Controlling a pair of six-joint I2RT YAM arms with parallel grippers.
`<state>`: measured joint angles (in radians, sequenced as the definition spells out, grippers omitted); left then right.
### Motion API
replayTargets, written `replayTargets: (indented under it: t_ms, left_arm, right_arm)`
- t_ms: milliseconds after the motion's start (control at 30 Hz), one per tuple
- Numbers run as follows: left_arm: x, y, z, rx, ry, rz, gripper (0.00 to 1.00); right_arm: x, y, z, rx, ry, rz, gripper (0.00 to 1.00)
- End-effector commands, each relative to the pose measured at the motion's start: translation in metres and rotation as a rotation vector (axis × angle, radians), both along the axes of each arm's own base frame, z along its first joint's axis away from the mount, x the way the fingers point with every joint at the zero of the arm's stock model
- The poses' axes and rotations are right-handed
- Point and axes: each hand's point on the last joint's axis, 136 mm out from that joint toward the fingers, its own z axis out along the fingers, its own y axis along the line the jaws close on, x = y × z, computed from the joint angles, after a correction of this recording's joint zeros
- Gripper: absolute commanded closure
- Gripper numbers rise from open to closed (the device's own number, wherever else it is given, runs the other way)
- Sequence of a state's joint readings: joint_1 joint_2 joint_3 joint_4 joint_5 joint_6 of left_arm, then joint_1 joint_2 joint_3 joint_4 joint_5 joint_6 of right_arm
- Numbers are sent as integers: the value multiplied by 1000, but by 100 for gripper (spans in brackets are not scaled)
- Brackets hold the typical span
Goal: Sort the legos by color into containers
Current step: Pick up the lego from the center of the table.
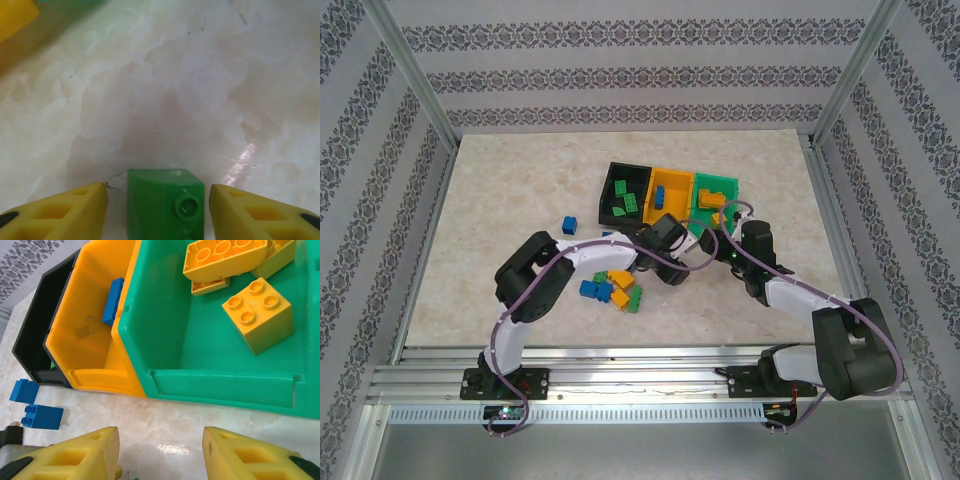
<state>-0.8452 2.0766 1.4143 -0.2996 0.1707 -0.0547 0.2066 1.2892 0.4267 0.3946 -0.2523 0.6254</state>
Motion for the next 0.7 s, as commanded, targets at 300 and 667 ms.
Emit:
replayTargets:
  t_ms: [300,667]
  left_arm:
    - [-9,8,5,-4,-11,16,71]
    - [12,19,58,-103,-105,90,87]
  right_arm:
    - [3,1,1,18,-9,5,52]
    - [2,-1,2,15,-13,0,52]
